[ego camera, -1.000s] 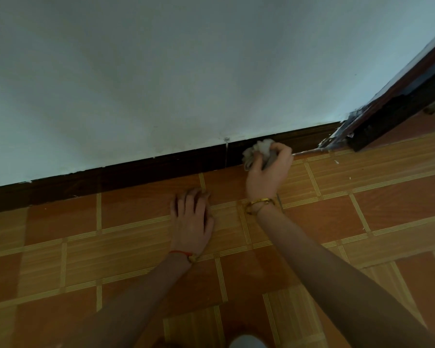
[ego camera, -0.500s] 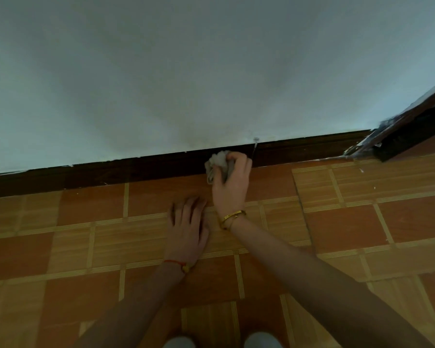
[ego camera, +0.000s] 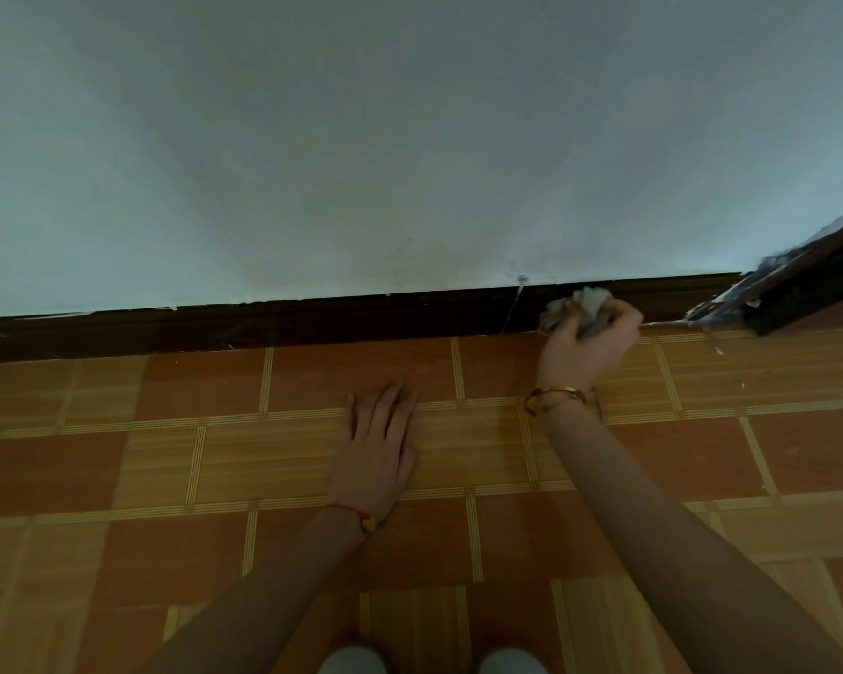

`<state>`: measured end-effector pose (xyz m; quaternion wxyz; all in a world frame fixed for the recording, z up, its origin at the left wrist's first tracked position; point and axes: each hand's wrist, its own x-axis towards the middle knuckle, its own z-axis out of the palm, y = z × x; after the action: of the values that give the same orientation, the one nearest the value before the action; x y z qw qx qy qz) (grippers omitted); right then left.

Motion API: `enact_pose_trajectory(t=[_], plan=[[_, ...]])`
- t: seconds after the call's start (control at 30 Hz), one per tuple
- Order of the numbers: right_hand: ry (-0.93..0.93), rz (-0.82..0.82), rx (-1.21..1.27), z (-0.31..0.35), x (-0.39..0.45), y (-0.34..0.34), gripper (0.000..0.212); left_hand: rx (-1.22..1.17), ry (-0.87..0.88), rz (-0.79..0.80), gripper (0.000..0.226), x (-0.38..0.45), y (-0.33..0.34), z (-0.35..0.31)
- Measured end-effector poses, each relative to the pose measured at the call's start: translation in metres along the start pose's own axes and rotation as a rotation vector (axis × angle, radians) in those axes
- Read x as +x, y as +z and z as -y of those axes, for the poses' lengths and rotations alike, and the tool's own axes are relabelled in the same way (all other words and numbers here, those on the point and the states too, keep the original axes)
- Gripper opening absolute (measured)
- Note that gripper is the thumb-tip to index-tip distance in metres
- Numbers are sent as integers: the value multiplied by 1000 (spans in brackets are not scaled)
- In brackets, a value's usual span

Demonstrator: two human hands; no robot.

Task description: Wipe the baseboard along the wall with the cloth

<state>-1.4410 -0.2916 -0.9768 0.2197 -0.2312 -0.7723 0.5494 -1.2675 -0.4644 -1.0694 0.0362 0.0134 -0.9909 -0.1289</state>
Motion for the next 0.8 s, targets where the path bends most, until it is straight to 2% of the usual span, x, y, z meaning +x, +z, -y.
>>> enact_pose_trajectory(t=[0.13, 0.23, 0.3, 0.4, 0.5, 0.6, 0.7, 0.8], plan=[[-23, 167, 37, 6, -38, 16, 29, -25, -1, -4, 54, 0, 0, -1], [-117, 339, 19, 5, -67, 27, 26, -32, 7, -14, 54, -1, -2, -1], [-150, 375, 22, 3, -76, 32, 25, -40, 10, -12, 54, 0, -2, -1], [-105, 324, 66, 3, -75, 33, 25, -27, 7, 0, 54, 0, -4, -1], [42, 186, 117, 4, -58, 27, 28, 12, 22, 53, 56, -1, -7, 3], [78, 67, 123, 3, -44, 24, 28, 44, 7, 98, 56, 1, -12, 4], [56, 75, 125, 6, -55, 33, 26, 37, -52, 91, 53, -6, -16, 1], [41, 161, 121, 10, -84, 48, 26, 39, -101, 83, 53, -22, -20, 7]])
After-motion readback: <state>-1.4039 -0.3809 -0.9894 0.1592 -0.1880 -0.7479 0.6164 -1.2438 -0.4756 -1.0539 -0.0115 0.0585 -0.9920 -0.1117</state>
